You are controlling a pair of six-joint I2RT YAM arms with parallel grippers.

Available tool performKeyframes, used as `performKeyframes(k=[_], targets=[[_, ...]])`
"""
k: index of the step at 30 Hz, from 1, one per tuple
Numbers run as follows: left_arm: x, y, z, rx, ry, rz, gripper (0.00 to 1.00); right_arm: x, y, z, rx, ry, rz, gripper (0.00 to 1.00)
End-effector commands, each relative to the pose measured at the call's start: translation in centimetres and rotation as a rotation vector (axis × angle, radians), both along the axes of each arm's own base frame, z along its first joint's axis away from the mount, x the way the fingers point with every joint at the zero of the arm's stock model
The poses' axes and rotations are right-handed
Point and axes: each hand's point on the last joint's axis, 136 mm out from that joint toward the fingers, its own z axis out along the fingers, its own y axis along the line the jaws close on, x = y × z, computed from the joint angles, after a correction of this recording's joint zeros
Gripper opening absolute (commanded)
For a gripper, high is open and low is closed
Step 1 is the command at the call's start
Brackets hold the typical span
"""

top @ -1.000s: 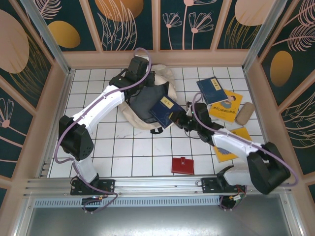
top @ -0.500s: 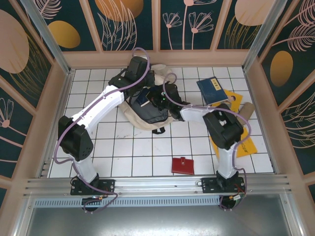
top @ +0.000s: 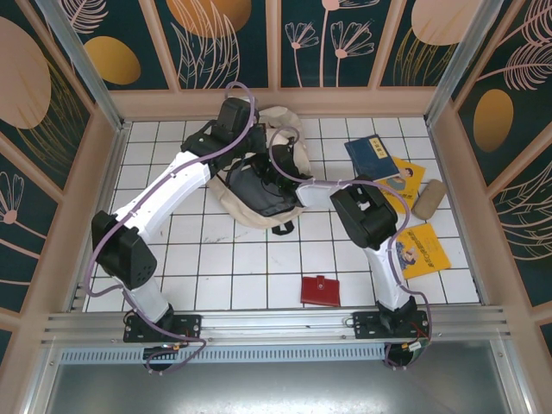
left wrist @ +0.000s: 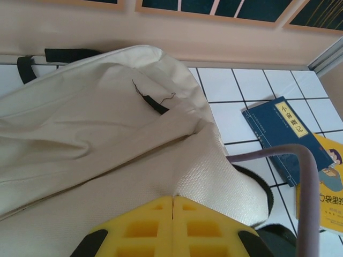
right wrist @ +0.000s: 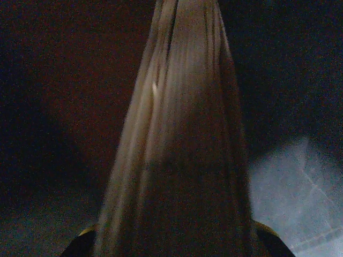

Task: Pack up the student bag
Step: Place the book in the student bag, then close the student bag at the top-center of the table.

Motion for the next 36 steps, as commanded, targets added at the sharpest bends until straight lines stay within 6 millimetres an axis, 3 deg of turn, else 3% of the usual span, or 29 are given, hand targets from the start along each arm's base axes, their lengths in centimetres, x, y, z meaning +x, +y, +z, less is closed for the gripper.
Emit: performKeyframes(k=[1,9,12,15,18,22,32,36], targets=[[-1.1,0.5,3.3,-0.043,-0.061,-0.016,0.0,1.9,0.2,1.4,0.034,-0.056,-0.074,0.0],[-1.6,0.4,3.1,-0.041,-0.044,-0.033,0.0,2.8,1.4,0.3,0.024,-0.053,-0.047,0.0],[-1.3,0.4,2.8,-0.038,-0.041,-0.021,0.0,2.5,1.7,-0.2,0.044,0.014,-0.022,0.31],[-1.1,0.5,2.6,-0.033,-0.044,-0.012,0.0,0.9,2.0,0.3,0.141,0.081,0.046,0.58],[-0.7,0.3,3.0,-0.048,-0.062,-0.004,0.0,-1.0,1.4,1.2,0.135,0.13,0.064,0.68],[-0.2,0.2,3.5,-0.07,-0.09,0.011,0.0,-3.5,-1.0,2.0,0.107,0.16,0.062,0.81],[0.6,1.5,2.8,-0.057,-0.133,0.089,0.0,-12.8,-5.4,1.2,0.089,0.275,0.205,0.85],[0.4,1.9,1.7,-0.055,-0.131,0.1,0.0,-16.2,-7.3,0.7,-0.009,0.275,0.251,0.78]])
